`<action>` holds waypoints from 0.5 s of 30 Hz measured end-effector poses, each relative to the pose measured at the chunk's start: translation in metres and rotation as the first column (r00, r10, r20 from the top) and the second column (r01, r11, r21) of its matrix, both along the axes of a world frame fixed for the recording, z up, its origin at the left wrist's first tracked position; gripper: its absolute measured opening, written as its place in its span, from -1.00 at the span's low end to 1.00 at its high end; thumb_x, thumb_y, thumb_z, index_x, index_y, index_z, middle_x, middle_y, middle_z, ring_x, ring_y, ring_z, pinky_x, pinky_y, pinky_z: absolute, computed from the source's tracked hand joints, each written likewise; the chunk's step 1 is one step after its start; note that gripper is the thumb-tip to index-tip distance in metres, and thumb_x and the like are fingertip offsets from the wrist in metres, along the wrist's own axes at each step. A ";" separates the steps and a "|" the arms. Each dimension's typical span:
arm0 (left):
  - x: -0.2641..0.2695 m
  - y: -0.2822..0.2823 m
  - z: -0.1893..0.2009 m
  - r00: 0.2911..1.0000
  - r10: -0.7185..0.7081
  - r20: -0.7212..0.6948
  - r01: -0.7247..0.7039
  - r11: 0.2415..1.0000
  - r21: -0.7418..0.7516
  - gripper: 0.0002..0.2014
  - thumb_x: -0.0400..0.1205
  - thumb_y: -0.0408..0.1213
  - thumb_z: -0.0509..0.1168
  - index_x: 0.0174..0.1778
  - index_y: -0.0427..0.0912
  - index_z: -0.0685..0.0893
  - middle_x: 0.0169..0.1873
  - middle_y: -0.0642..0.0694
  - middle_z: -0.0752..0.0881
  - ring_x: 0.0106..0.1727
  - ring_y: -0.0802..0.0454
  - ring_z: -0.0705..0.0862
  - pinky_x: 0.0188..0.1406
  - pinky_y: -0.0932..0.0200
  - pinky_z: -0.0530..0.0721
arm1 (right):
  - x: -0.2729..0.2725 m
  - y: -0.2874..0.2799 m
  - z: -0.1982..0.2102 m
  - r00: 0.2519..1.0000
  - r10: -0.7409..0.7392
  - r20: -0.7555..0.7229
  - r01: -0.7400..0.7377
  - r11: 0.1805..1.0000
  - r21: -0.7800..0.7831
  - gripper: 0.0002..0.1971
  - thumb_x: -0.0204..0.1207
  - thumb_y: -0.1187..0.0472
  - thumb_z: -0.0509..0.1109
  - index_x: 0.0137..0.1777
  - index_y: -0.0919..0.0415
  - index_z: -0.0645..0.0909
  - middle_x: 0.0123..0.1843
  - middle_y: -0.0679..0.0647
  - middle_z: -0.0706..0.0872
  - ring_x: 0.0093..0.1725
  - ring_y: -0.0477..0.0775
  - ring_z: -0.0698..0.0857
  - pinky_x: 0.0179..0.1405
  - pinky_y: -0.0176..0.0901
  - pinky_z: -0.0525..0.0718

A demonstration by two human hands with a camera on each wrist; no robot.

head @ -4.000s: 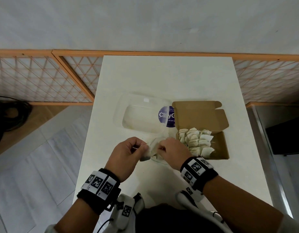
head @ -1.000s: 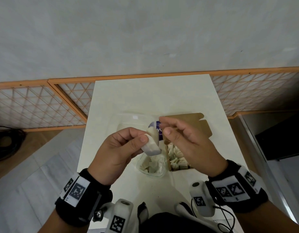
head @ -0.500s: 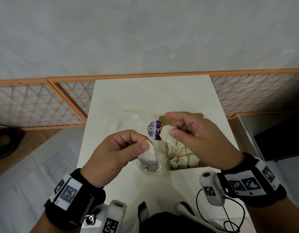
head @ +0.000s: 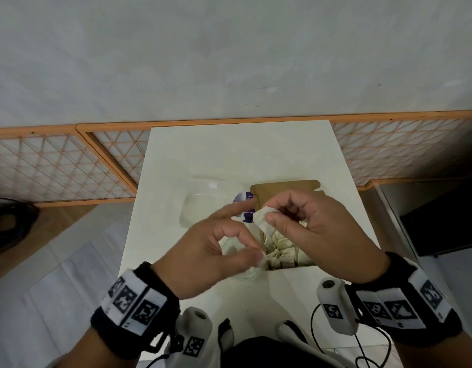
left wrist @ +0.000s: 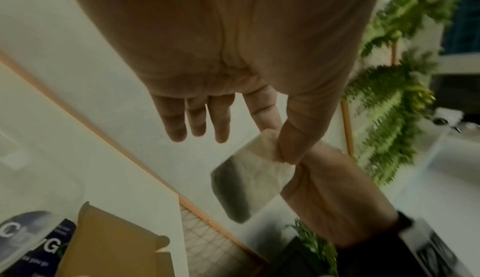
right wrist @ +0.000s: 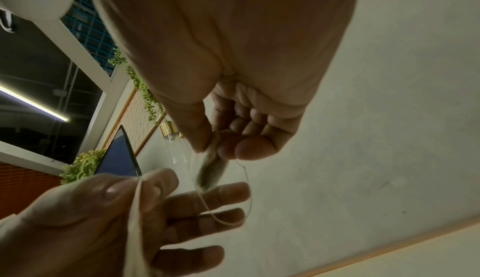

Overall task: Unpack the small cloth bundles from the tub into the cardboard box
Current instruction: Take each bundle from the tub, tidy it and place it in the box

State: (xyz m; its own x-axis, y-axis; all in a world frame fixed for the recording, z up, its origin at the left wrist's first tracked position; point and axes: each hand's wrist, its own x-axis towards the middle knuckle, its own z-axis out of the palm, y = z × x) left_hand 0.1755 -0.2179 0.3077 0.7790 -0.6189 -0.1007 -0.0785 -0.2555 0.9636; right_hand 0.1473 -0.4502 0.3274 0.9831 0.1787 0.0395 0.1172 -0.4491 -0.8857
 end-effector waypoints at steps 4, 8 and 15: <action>-0.007 -0.016 -0.001 0.999 0.004 0.037 -0.005 0.999 0.037 -0.96 0.67 -0.27 0.52 -0.09 -0.06 0.85 0.02 0.11 0.81 0.18 0.06 0.79 0.23 0.08 0.71 | -0.002 0.001 0.003 0.998 -0.002 0.071 0.006 0.998 -0.055 -0.93 0.69 0.20 0.49 0.05 0.00 0.76 -0.15 -0.15 0.75 -0.10 -0.04 0.73 -0.10 -0.46 0.57; -0.009 -0.004 0.007 0.999 -0.007 0.036 0.006 1.000 0.026 -0.95 0.71 -0.26 0.48 -0.05 -0.06 0.83 -0.07 -0.02 0.86 0.07 -0.09 0.84 0.19 -0.21 0.76 | 0.001 -0.006 -0.003 0.988 -0.002 0.157 0.028 0.986 -0.166 -0.93 0.69 0.21 0.48 0.03 -0.01 0.75 -0.20 -0.16 0.70 -0.12 -0.05 0.68 -0.11 -0.44 0.54; 0.003 0.017 0.030 0.998 0.042 -0.044 -0.052 0.962 -0.267 -0.87 0.67 -0.37 0.42 -0.02 -0.38 0.80 -0.10 -0.27 0.87 -0.02 -0.20 0.84 0.08 0.06 0.77 | -0.001 -0.009 -0.016 0.990 0.080 0.117 -0.063 0.988 -0.139 -0.86 0.69 0.28 0.48 0.02 -0.01 0.76 -0.20 -0.16 0.71 -0.12 0.00 0.69 -0.13 -0.40 0.55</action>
